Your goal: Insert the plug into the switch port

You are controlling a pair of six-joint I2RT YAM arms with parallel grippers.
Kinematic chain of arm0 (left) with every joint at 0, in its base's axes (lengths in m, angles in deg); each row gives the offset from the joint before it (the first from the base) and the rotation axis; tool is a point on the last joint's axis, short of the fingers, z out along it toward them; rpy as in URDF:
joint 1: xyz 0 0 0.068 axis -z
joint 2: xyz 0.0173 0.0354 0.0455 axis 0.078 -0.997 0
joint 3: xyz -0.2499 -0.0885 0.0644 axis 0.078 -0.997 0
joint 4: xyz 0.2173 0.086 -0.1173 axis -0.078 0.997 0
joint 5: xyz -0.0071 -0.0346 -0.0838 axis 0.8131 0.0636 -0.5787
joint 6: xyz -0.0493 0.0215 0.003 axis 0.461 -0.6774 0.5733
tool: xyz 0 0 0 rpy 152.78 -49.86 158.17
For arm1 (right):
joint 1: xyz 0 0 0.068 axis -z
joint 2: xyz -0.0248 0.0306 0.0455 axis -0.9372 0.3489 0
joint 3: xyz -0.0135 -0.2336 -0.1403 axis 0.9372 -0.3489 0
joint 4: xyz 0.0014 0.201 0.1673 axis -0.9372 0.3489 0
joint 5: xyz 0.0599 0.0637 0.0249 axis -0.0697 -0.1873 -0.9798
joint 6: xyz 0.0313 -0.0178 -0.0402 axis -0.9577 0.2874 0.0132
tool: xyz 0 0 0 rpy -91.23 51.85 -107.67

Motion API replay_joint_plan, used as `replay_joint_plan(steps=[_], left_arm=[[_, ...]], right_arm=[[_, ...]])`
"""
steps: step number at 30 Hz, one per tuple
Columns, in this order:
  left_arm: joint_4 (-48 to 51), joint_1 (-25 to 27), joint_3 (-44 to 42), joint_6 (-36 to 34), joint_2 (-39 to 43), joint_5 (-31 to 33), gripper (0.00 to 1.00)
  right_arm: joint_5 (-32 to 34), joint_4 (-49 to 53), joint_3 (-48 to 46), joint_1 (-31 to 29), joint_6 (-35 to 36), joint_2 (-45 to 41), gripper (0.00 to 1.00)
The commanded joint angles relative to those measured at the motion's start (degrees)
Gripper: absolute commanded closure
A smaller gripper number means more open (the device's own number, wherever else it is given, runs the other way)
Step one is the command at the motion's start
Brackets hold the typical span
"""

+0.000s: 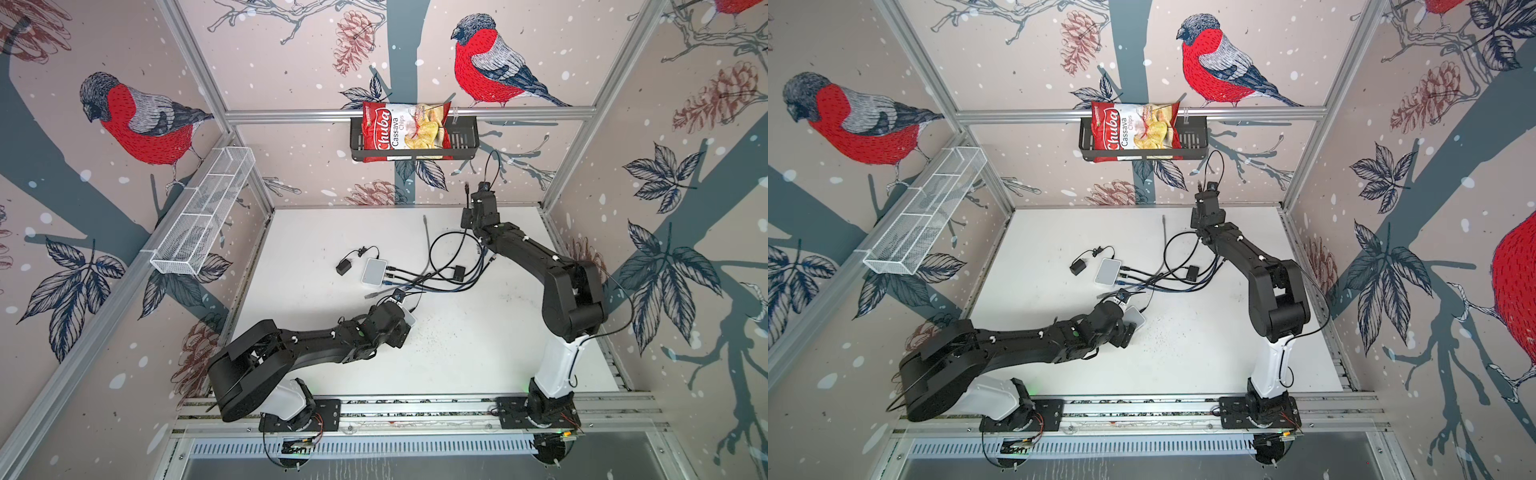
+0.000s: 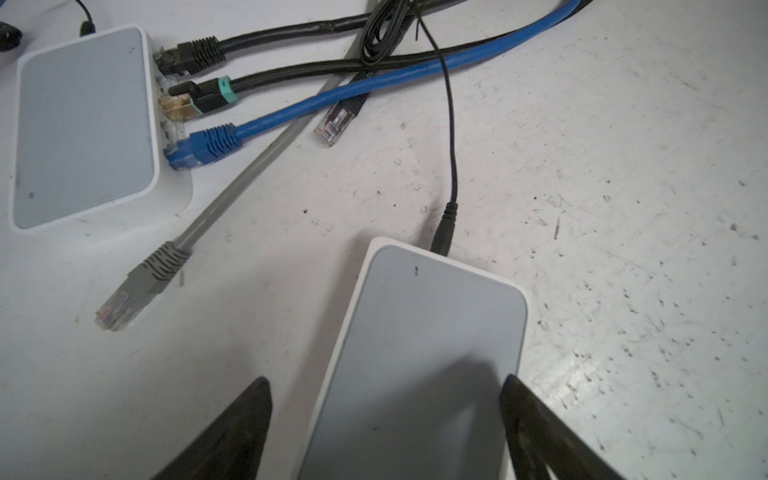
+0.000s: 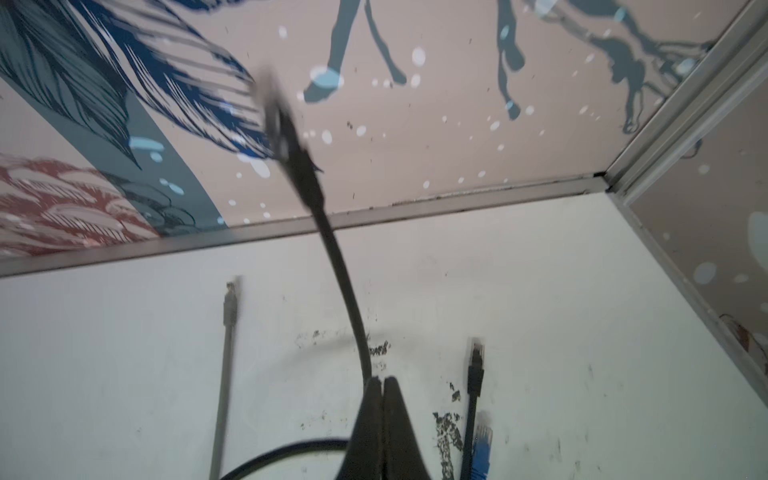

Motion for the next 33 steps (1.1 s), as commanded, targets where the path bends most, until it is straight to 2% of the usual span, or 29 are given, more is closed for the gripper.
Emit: replay_joint_plan(steps=[1, 8, 10, 13, 17, 23, 33], left_arm=[[-0.19, -0.1, -0.32, 0.68, -0.01, 1.32, 0.15], [-1.48, -0.27, -0.88, 0.79, 0.86, 2.03, 0.16], [-2.15, -0.28, -1.25, 0.9, 1.21, 2.15, 0.16], [-2.95, -0.36, -1.84, 1.21, 1.82, 2.4, 0.16], [-3.33, -0.4, -2.17, 1.59, 2.19, 3.29, 0.16], [-4.03, -0.45, -2.46, 1.62, 2.8, 3.64, 0.16], [-6.16, -0.72, -3.44, 1.85, 3.42, 4.35, 0.16]], right_arm=[[1.09, -4.27, -0.77, -0.23, 2.01, -3.17, 1.0], [-3.86, -4.39, -1.25, -0.58, 2.55, -6.49, 1.0], [-4.97, -1.41, -0.18, -0.48, 2.24, -4.91, 0.97], [-6.48, 3.2, 0.73, -0.52, 1.1, -1.46, 0.85], [-8.74, 10.21, 1.42, -0.52, -1.49, 3.32, 0.77], [-14.06, 13.54, -1.62, -1.12, -2.25, 6.22, 0.71], [-14.78, 18.74, 1.97, -1.09, -3.81, 12.78, 0.67]])
